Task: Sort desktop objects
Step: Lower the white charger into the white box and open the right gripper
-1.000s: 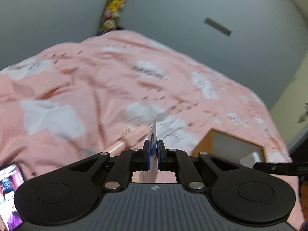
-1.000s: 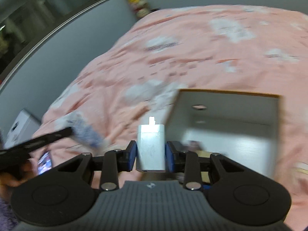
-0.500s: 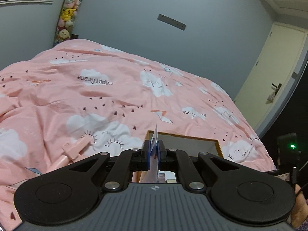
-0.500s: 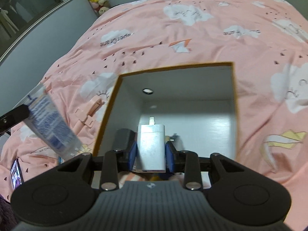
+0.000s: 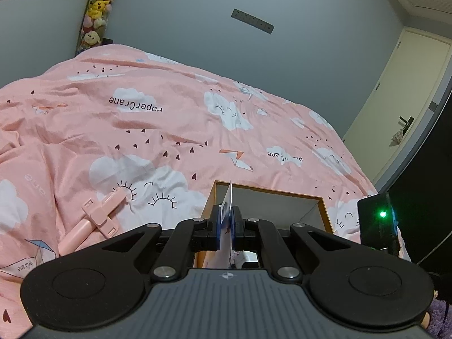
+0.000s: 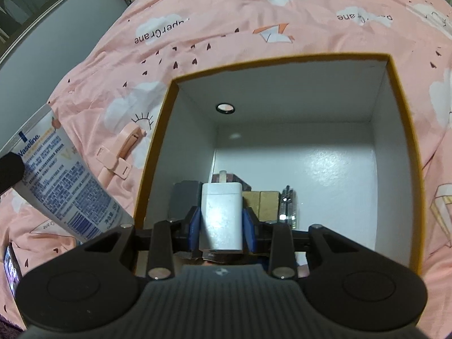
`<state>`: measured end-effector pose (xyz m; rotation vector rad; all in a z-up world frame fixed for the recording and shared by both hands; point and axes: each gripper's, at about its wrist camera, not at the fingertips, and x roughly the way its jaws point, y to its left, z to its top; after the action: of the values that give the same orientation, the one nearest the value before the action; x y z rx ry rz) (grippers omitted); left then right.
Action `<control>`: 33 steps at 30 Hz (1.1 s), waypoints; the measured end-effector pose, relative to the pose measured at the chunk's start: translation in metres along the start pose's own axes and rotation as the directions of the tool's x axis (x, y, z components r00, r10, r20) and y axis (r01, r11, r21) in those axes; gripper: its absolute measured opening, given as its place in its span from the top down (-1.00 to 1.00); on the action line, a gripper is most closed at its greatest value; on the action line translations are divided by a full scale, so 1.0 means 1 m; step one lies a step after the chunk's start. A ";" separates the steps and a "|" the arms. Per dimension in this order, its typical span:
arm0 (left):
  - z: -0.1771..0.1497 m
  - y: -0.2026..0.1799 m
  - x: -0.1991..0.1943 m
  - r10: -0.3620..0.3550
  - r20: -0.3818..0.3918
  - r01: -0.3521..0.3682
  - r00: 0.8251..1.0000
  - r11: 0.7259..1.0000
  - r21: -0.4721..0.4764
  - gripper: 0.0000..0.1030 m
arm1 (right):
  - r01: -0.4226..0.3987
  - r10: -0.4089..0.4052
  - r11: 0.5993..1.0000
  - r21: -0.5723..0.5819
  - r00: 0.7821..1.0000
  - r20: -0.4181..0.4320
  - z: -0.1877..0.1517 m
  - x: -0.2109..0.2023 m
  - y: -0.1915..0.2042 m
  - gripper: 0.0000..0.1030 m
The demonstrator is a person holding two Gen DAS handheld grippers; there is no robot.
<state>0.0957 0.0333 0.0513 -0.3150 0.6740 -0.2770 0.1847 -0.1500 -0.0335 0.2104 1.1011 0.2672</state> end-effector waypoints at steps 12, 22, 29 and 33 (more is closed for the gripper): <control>-0.001 -0.003 0.002 -0.020 -0.011 0.020 1.000 1.000 0.004 0.87 | -0.119 0.120 0.992 0.035 0.993 -0.016 0.002 -0.003 -0.007 0.28; -0.007 -0.030 -0.003 -0.140 -0.031 0.142 0.990 0.989 0.042 0.87 | -0.038 0.043 0.998 -0.051 0.994 0.105 -0.019 -0.081 -0.035 0.28; -0.026 -0.068 0.009 -0.272 -0.097 0.279 0.957 0.957 0.078 0.87 | 0.075 -0.060 0.990 -0.118 0.991 0.122 -0.058 -0.132 -0.051 0.48; -0.039 -0.083 0.020 -0.343 -0.136 0.353 0.929 0.934 0.053 0.87 | 0.169 -0.152 0.978 -0.125 0.979 0.135 -0.075 -0.141 -0.059 0.50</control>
<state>0.0730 -0.0574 0.0425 -0.3454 0.7275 -0.6660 0.0634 -0.2476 0.0350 0.0156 0.9660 0.1803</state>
